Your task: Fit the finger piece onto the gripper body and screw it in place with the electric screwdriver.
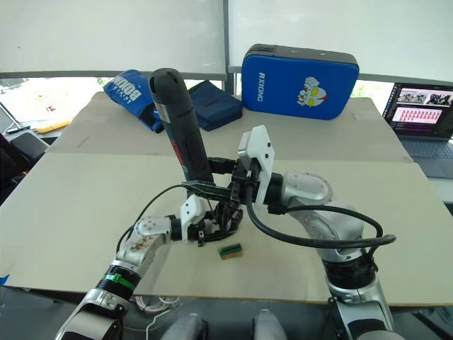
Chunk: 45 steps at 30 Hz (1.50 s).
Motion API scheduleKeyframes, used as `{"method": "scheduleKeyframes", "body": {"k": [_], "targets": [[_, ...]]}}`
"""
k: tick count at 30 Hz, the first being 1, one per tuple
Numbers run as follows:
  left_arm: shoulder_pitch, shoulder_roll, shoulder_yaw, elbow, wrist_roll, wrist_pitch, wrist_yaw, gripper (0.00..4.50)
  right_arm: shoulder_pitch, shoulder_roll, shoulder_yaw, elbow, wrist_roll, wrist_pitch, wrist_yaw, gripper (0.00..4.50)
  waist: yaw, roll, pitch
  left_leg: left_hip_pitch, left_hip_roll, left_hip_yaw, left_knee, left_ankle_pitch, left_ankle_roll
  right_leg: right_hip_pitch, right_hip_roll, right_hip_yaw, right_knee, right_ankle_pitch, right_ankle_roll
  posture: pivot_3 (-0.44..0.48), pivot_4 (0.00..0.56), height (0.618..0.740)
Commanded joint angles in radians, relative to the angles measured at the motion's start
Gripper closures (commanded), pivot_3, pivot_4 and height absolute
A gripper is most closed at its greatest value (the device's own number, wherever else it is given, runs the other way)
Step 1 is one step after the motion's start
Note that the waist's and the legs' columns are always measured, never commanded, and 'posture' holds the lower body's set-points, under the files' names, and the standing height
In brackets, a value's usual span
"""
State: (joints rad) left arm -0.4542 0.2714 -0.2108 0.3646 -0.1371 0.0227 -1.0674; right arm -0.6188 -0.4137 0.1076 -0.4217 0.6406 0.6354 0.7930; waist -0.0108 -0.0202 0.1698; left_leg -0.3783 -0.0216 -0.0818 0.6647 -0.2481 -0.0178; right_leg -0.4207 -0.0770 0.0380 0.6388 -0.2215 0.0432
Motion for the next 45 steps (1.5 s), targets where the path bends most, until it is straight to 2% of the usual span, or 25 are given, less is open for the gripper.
{"method": "scheduleKeyframes", "body": {"k": [1, 45], "targets": [[0.035, -0.008, -0.056, 0.012, 0.019, 0.029, -0.017, 2.19, -0.028, 0.000, -0.029, -0.036, 0.004, -0.038, -0.004, 2.57, 0.000, 0.000, 0.000, 0.000, 0.000, 0.000, 0.000, 0.000, 0.000, 0.000, 0.000, 0.000, 0.000, 0.000, 0.000, 0.000, 0.150, 0.740], [0.031, -0.007, -0.055, 0.020, 0.019, 0.026, -0.019, 2.19, -0.004, 0.013, -0.021, -0.035, -0.020, -0.070, 0.013, 2.57, 0.000, 0.000, 0.000, 0.000, 0.000, 0.000, 0.000, 0.000, 0.000, 0.000, 0.000, 0.000, 0.000, 0.000, 0.000, 0.000, 0.150, 0.740]]}}
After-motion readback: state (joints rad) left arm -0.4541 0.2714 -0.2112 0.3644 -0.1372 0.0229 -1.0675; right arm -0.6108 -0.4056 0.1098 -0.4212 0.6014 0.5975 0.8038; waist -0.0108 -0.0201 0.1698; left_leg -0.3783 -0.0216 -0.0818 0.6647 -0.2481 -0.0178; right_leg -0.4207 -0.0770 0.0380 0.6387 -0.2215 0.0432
